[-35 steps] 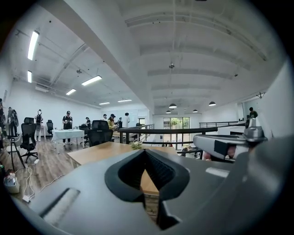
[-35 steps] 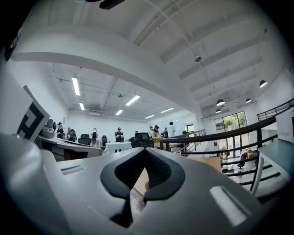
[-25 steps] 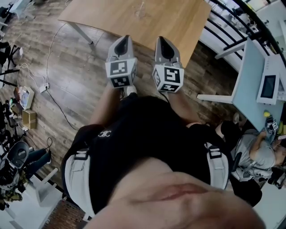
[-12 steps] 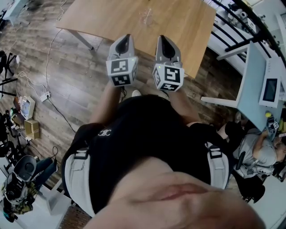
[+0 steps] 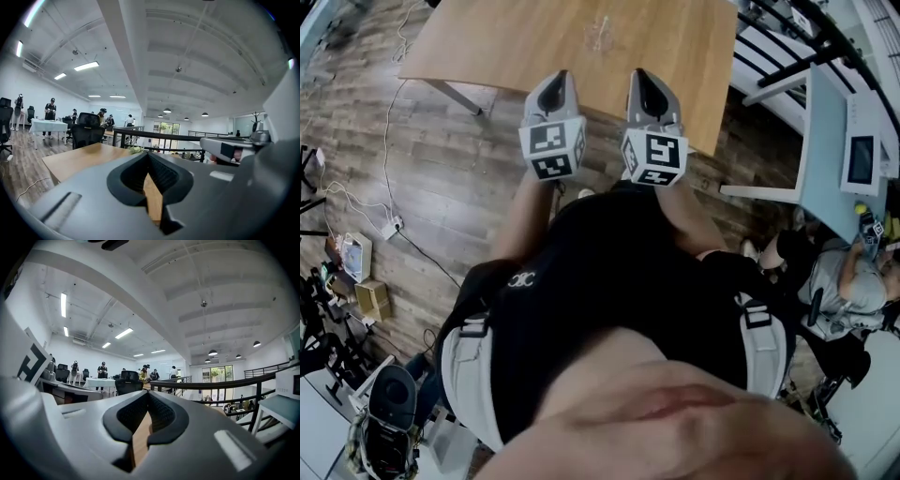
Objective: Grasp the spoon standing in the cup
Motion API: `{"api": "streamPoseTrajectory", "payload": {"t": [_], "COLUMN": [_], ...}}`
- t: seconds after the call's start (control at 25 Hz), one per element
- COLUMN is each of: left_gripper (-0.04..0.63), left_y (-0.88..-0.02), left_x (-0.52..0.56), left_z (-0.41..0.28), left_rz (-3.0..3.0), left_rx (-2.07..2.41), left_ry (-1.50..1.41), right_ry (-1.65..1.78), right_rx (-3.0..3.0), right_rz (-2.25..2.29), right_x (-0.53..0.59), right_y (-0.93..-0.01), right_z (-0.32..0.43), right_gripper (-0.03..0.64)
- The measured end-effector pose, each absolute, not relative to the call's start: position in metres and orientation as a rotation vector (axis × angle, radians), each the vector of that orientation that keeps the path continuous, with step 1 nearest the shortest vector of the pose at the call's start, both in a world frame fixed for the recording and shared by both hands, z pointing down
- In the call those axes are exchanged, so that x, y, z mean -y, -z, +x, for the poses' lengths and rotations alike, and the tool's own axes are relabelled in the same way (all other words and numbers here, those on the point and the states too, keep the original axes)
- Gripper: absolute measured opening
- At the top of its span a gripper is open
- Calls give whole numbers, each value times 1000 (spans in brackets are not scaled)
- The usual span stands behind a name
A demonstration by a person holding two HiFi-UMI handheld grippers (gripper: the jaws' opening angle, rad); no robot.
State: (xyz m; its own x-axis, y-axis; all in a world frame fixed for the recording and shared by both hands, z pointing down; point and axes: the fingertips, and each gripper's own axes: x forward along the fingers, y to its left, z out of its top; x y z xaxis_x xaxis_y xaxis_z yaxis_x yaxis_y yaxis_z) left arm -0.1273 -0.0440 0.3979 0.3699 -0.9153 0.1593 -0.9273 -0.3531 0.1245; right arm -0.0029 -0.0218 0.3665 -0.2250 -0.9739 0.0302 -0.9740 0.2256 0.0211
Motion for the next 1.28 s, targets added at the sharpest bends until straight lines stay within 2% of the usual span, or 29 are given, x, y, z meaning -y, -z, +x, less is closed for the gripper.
{"api": "streamPoseTrajectory", "payload": {"t": [0.76, 1.08, 1.28], "left_gripper": [12, 12, 12], "left_y": [-415, -418, -416], "left_x": [95, 138, 166], "left_z": [-133, -108, -90], "left_rz": [2389, 2408, 2397], "left_rx": [1629, 1591, 1602], "left_ry": [-119, -148, -160], "right_ry": [-77, -208, -159], "right_rx": [2420, 2395, 2376], "right_rz": [1889, 1908, 1875], "right_x": [88, 137, 167], "right_y": [-379, -395, -398], "right_z": [-14, 12, 26], "right_gripper": [0, 0, 0]}}
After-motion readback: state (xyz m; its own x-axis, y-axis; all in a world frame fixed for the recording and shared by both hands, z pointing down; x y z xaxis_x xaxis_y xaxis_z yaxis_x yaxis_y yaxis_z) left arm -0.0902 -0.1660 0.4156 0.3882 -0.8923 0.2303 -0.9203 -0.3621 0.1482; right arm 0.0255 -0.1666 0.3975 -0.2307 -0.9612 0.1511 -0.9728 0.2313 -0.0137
